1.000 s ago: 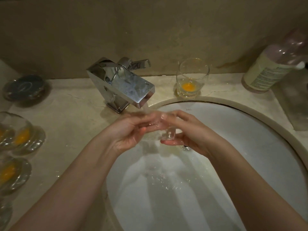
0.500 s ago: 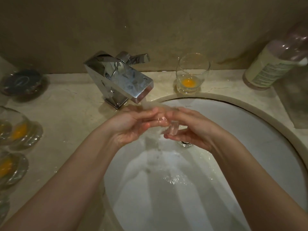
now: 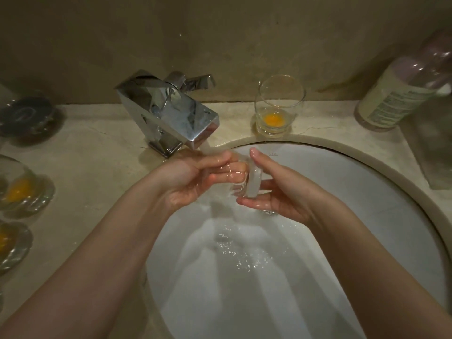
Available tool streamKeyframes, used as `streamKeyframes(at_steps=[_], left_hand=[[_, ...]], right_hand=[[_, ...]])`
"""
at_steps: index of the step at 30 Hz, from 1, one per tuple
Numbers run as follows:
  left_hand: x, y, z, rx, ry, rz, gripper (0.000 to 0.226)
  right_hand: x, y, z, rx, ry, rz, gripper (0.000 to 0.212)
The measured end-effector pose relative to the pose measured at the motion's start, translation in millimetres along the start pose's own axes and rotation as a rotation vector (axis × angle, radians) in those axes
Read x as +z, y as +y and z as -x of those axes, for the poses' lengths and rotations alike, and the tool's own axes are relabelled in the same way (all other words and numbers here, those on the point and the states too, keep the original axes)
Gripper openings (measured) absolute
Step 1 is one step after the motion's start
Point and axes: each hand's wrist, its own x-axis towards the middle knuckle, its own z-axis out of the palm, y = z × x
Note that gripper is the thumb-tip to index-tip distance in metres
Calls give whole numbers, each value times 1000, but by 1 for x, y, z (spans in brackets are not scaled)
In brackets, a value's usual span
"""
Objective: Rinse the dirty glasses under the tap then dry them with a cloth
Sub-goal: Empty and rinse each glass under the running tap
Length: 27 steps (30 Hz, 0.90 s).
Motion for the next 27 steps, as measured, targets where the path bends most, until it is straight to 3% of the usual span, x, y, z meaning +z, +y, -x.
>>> streamKeyframes(at_steps=[2,4,6,9,12,15,20,24,27], left_hand=[[-1,0,-1,-14,15,-40,39],[-5,0,-1,-66,-15,-79,30],[-9,0,-1,-88,-39,-74,37],[-12,0,-4,-52,-22,-60,51],[-12,1,-3,-56,-38,-90,50],[-15,-1,-3,-80,-52,-113,43],[-13,-5,-3,-24,-54,-145,53],[-15,-7,-1,-72,6,-88,34],[-19,-13,1,-53,32,-49,25]], right_hand=[[0,0,-1,4,5,8,22],[1,-1,-2,-45,-3,92,31],[0,-2,-2,-75,-25,149,40],[0,-4,-3,-16,-40,73,31],[2,-6,-4,-39,-18,84,22],[3,-1,-3,-95,-21,129,37],[8,3,-2,-27,-51,-4,37],[12,5,-4,-168,-38,207,40],[12,6,-5,-121,-32,216,37]])
